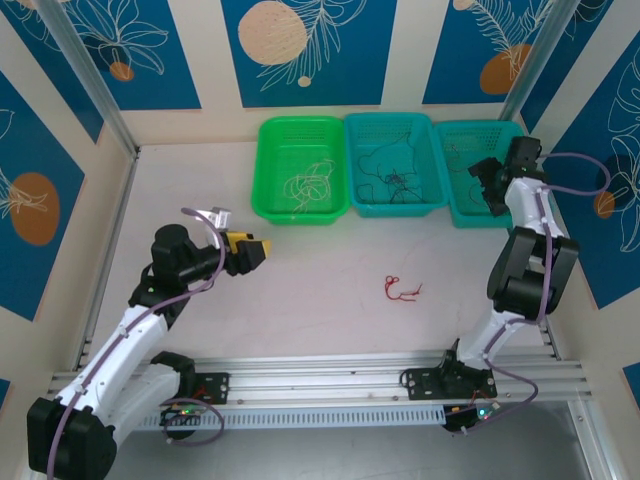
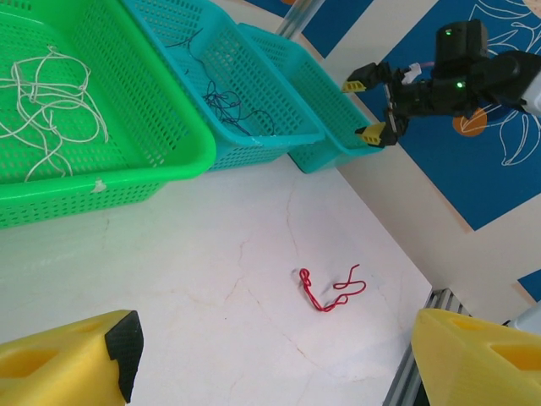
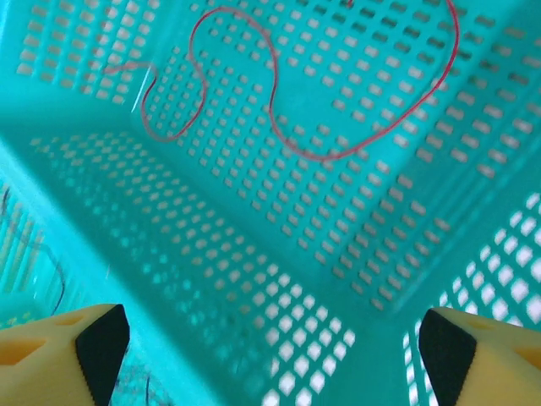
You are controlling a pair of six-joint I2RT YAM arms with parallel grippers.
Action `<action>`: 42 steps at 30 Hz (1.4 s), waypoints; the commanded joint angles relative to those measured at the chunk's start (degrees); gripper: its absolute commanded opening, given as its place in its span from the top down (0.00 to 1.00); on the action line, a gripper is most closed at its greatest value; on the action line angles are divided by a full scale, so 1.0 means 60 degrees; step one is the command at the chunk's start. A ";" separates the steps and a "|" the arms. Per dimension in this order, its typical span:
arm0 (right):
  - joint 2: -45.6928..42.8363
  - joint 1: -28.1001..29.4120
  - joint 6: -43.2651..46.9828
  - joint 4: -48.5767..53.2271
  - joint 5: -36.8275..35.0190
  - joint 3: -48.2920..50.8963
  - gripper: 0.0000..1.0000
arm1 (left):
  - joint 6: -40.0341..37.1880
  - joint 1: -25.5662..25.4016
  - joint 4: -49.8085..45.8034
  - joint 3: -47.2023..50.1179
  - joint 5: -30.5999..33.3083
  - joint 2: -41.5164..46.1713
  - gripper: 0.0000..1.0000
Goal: Untangle the cables
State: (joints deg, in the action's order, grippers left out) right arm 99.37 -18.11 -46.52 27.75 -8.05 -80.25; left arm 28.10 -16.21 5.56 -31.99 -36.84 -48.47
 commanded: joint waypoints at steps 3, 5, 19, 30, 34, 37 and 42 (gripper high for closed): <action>-0.2848 0.0514 0.0275 -0.1378 0.0497 0.1981 0.08 | -0.0269 -0.0266 0.0449 -0.0074 -0.0536 -0.0063 0.16; -0.3960 0.0780 0.0103 -0.1395 0.0390 0.2964 0.08 | -0.0426 -0.0560 0.0659 -0.0093 -0.0734 -0.0192 0.16; -0.6462 0.2980 -0.1454 0.2093 0.0757 0.6737 0.11 | -0.1499 -0.5323 0.2571 -0.1027 0.0573 -0.3672 0.15; -0.4894 0.4221 -0.1676 0.1884 0.1582 0.7456 0.19 | -0.2705 -0.7099 0.2483 -0.2404 0.1704 -0.5421 0.15; -0.4825 0.4331 -0.1927 0.1367 0.1643 0.7716 0.49 | -0.3281 -0.7103 0.1831 -0.2353 0.2047 -0.5070 0.15; -0.4929 0.4328 -0.1906 0.1213 0.1521 0.7723 0.81 | -0.3534 -0.7100 0.1568 -0.2211 0.2304 -0.4735 0.14; -0.5221 0.4310 -0.1586 0.1302 0.1669 0.7295 1.00 | -0.4022 -0.7101 0.1687 -0.1733 0.2282 -0.4261 0.13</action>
State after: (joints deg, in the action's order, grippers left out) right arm 69.89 7.60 -56.77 35.33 0.49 -34.50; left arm 7.77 -58.65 15.79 -43.99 -23.75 -76.31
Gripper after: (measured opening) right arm 0.052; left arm 0.862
